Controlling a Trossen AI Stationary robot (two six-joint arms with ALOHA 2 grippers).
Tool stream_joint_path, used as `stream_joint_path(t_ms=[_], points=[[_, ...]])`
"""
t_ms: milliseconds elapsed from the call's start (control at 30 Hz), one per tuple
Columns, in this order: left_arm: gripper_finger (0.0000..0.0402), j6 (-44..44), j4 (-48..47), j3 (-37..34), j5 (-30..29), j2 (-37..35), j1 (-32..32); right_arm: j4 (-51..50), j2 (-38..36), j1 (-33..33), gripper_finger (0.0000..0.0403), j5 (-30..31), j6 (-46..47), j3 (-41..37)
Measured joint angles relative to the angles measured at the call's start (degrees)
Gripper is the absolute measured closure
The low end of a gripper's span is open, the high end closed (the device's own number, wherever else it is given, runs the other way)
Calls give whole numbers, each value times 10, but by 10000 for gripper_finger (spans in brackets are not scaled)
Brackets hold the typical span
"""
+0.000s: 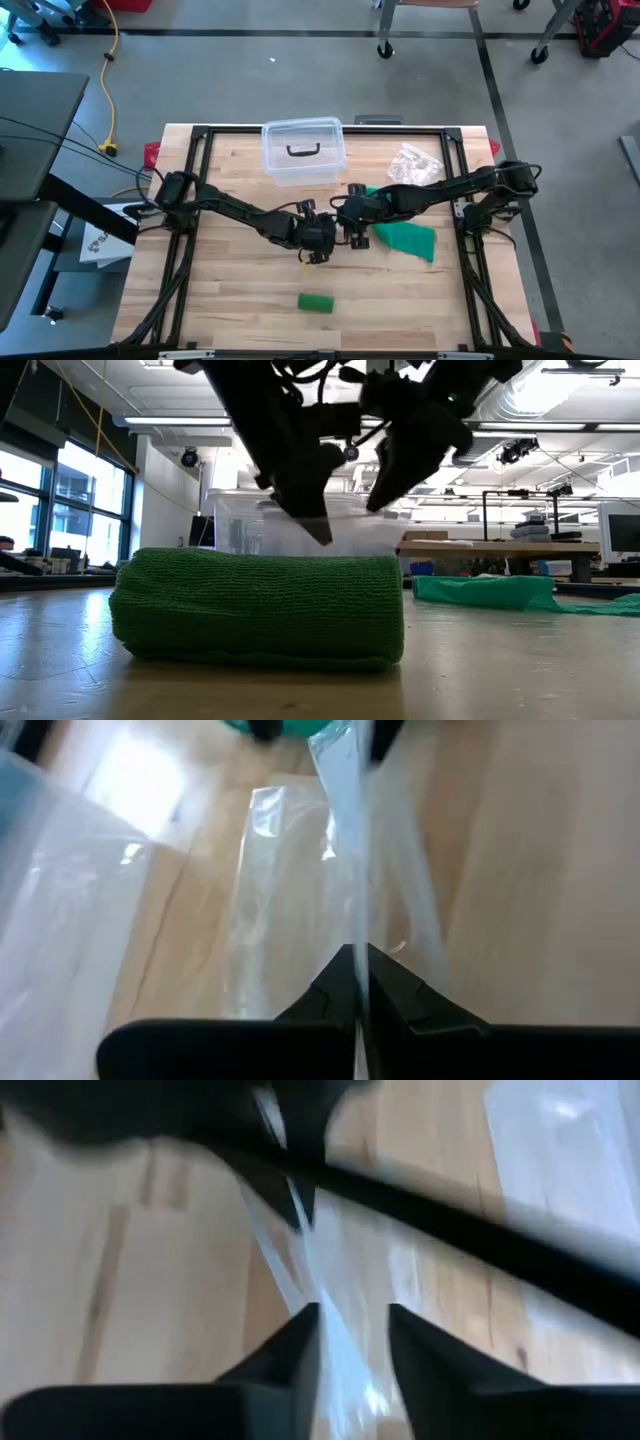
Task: Roll bandage
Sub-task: Open the middle left zip bag
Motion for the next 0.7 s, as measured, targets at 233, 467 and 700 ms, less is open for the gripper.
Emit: stream_joint_path(t_ms=[233,467,700], points=[[401,-82,-28,-2,-62,12,-14,4,-56,54,223,71,12,-88],[401,-101,46,-31,-55,11,-23,260,-125,152,231,55,87,-288],[401,-94,139,-54,-9,11,-18,514,-85,187,231,27,1,-352]])
